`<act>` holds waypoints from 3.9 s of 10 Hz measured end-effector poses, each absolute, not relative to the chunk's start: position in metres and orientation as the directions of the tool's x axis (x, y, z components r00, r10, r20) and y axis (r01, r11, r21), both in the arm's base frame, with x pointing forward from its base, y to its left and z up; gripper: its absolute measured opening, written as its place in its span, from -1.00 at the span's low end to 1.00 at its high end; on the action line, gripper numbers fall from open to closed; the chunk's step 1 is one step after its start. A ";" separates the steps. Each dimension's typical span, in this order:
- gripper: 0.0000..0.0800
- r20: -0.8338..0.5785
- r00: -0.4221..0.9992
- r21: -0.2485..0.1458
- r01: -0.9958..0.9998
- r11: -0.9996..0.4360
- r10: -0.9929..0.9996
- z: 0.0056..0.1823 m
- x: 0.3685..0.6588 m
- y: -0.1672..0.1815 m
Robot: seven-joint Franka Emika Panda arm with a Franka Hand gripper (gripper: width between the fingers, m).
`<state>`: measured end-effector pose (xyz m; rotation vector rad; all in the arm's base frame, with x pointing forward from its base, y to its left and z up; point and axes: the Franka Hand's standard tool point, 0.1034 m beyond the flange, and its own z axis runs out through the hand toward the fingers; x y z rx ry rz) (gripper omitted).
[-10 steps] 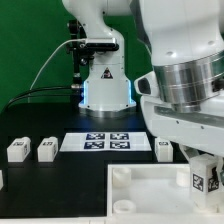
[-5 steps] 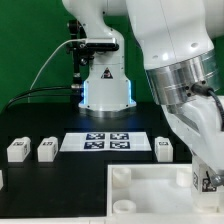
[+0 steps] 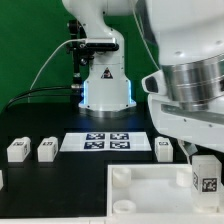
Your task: Assemble one leg
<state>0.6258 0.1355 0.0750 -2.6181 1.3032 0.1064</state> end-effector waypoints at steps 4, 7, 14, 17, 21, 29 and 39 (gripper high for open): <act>0.62 -0.028 0.928 -0.178 -0.370 -0.912 -0.371 0.074 0.631 0.120; 0.62 0.076 0.995 -0.139 -0.060 -0.988 -0.071 0.077 0.640 0.118; -0.23 -0.015 0.794 -0.186 -0.600 -0.778 -0.608 0.075 0.639 0.111; -0.23 -0.134 0.268 -0.233 -0.944 -0.232 -0.954 0.072 0.632 0.103; -0.23 -0.237 -0.017 -0.212 -0.975 0.068 -0.971 0.071 0.626 0.104; 0.62 -0.022 0.771 -0.247 -0.621 -0.744 -0.637 0.074 0.632 0.115; -0.21 -0.021 0.785 -0.205 -0.610 -0.765 -0.620 0.079 0.635 0.118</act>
Offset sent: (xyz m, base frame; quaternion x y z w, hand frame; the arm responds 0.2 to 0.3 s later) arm 0.0149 -0.0396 0.0016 -0.0709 0.0823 -0.4278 0.8973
